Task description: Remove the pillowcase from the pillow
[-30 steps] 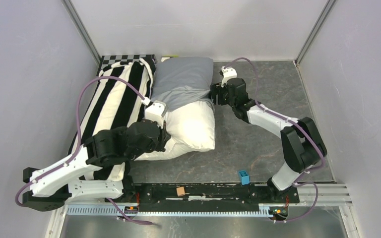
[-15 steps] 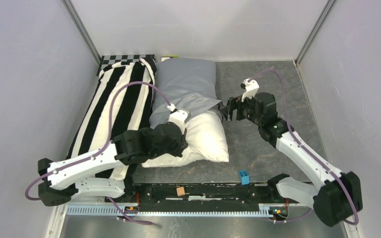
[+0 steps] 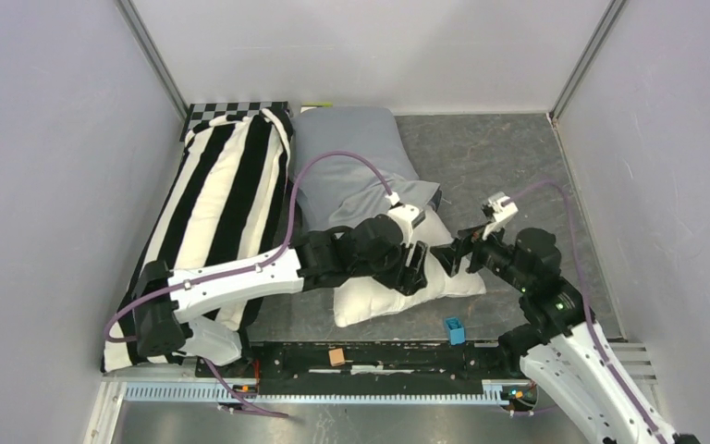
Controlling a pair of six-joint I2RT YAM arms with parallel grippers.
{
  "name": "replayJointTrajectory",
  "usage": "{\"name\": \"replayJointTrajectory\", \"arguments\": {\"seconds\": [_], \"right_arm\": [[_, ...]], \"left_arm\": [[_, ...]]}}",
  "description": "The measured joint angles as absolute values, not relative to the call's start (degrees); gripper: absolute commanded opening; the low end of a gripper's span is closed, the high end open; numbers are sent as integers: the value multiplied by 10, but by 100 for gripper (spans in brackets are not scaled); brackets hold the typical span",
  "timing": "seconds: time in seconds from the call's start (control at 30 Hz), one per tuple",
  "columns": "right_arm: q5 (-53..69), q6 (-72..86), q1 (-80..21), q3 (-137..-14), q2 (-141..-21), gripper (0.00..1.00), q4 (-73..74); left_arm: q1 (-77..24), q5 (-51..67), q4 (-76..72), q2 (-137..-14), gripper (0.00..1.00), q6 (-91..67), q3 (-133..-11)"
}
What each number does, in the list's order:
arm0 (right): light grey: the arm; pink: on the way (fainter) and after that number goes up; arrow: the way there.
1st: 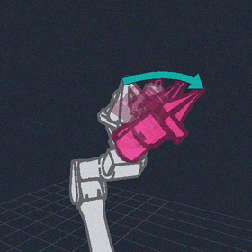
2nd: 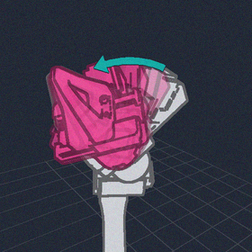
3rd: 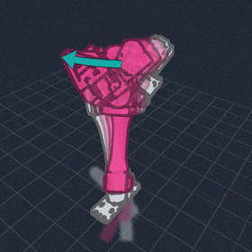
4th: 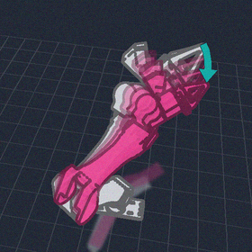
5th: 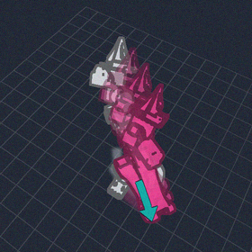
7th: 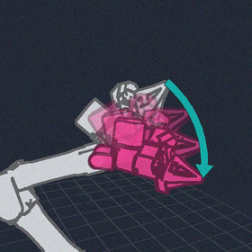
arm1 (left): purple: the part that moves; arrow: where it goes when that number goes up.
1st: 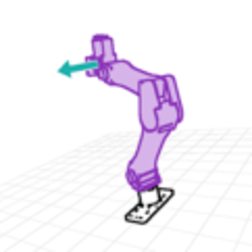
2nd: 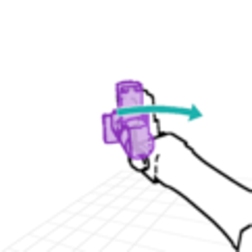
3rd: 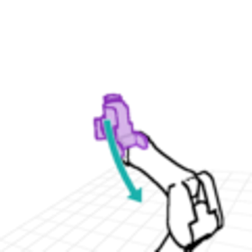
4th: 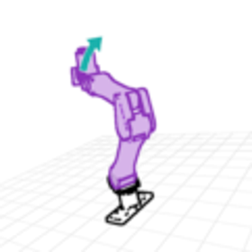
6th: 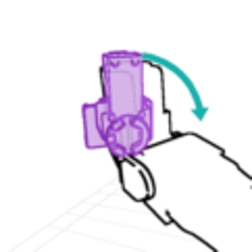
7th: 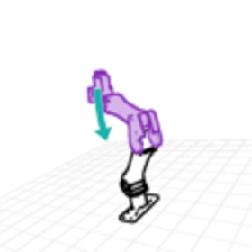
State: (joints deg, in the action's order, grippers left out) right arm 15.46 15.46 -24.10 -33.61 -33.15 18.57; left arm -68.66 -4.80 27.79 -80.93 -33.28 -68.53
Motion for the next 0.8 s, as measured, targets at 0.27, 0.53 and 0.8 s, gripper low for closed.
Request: {"name": "replayJointTrajectory", "arguments": {"seconds": [0.27,0.53,0.8], "right_arm": [[204,121,-241,-319,-227,96,194],[299,154,-240,-306,-297,98,160],[248,160,-323,-325,-363,98,159]], "left_arm": [[-691,-99,342,-740,88,-325,-753],[-691,-270,482,-649,96,-325,-754],[-674,-309,493,-673,95,-315,-705]]}}
